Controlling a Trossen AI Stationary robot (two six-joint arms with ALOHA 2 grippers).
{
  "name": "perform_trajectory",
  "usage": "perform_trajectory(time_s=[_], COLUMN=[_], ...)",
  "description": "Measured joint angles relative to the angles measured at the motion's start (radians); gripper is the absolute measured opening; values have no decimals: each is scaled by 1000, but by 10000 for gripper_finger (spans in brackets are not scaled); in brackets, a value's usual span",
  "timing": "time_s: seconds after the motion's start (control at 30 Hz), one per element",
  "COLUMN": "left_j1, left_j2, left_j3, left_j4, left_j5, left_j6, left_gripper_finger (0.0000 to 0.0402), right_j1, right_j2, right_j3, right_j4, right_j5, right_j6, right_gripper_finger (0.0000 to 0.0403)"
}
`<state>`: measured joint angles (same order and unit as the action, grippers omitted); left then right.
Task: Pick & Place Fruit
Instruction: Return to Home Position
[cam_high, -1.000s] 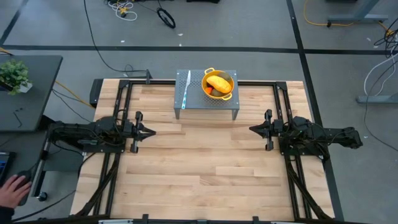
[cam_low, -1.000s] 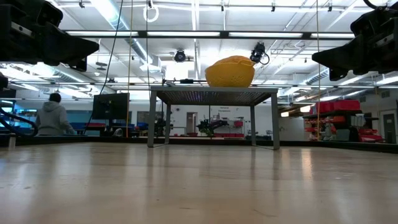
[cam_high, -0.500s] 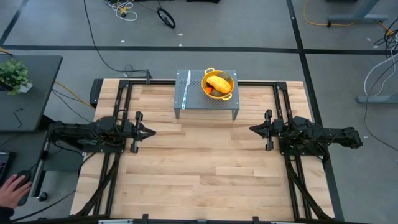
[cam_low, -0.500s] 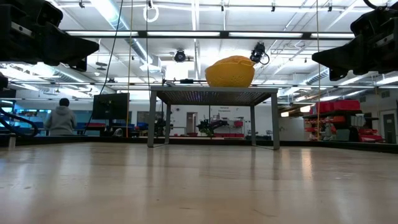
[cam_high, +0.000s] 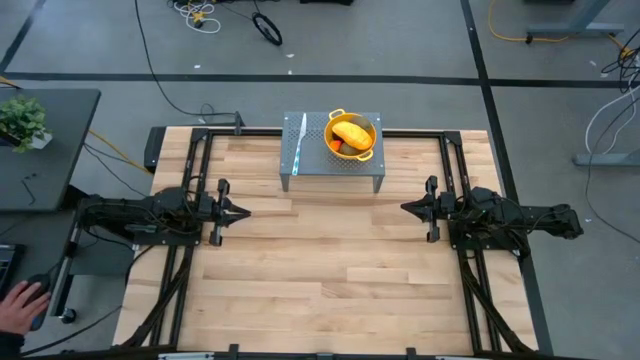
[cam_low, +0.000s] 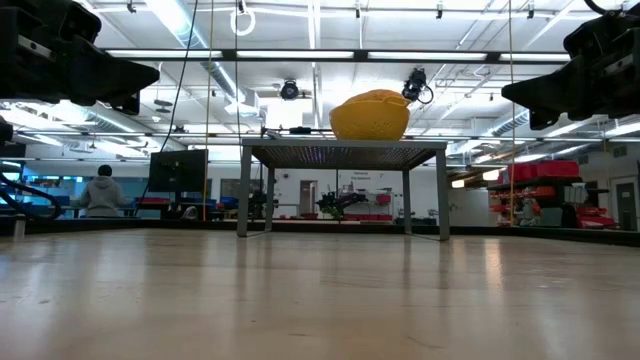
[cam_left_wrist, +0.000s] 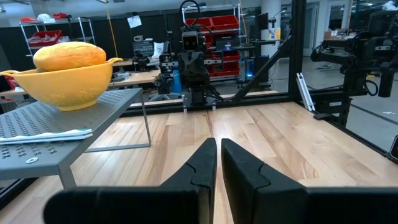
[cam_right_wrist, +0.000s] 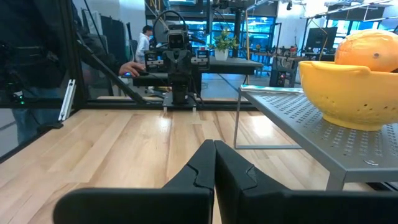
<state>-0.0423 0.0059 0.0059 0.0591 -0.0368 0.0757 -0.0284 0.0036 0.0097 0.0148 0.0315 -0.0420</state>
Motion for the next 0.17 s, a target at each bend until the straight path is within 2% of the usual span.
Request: perform_trajectory(time_s=[0.17], left_j1=[0], left_j2=[0], left_j3=[0], left_j4=[0], left_j5=[0], left_j6=[0], left_gripper_finger=[32], right_j1=[0], right_j2=[0], right_j3=[0], right_j4=[0], right_j5=[0], right_j6=[0], right_gripper_finger=[5])
